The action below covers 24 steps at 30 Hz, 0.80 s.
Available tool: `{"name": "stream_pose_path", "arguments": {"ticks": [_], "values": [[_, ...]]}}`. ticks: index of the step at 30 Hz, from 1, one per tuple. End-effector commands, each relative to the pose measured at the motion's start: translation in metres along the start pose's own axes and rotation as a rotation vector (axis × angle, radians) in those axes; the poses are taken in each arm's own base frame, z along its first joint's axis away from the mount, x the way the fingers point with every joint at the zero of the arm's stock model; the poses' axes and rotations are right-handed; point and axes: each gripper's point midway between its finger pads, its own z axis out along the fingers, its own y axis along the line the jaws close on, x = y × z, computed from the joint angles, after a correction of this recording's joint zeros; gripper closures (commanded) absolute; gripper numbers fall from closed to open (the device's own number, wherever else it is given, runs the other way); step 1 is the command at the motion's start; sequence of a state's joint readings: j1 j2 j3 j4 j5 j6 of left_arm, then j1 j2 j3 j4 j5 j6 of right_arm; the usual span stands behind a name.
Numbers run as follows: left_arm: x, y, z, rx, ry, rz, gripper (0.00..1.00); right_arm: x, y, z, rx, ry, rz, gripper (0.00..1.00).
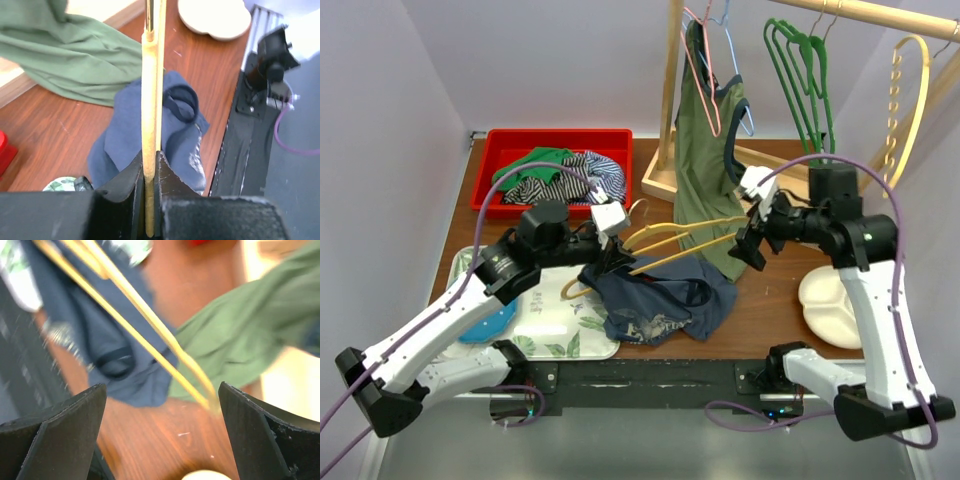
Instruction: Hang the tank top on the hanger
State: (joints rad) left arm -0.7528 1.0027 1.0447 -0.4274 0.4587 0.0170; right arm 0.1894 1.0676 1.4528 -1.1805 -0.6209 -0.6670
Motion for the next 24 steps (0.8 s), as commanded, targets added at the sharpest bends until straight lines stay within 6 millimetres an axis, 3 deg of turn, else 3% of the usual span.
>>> {"name": "stream_pose_path", "arguments": {"ticks": [1, 6, 9, 13, 15, 19, 22, 24], "values": [[-0.012, 0.016, -0.006, -0.126, -0.081, -0.100, 1.00, -0.023, 0.009, -0.018, 0.038, -0.096, 0.112, 0.02], [-0.005, 0.020, -0.010, -0.168, -0.109, -0.148, 1.00, 0.012, 0.046, 0.004, -0.154, -0.064, 0.108, 0.11], [-0.008, 0.022, -0.011, -0.187, -0.151, -0.195, 1.00, 0.055, 0.053, 0.034, -0.215, 0.020, 0.171, 0.17], [-0.013, 0.020, -0.010, -0.188, -0.208, -0.290, 1.00, 0.074, 0.036, 0.070, -0.155, 0.043, 0.117, 0.19], [-0.016, 0.019, -0.012, -0.184, -0.241, -0.308, 1.00, 0.083, 0.038, 0.087, -0.147, 0.086, 0.117, 0.19], [-0.013, 0.017, -0.011, -0.177, -0.253, -0.341, 1.00, 0.079, 0.029, 0.114, -0.128, 0.094, 0.123, 0.23], [-0.013, 0.018, -0.013, -0.188, -0.262, -0.354, 1.00, 0.086, 0.026, 0.131, -0.117, 0.126, 0.111, 0.27], [-0.015, 0.020, -0.015, -0.199, -0.279, -0.364, 1.00, 0.096, 0.035, 0.142, -0.144, 0.161, 0.099, 0.28]]}}
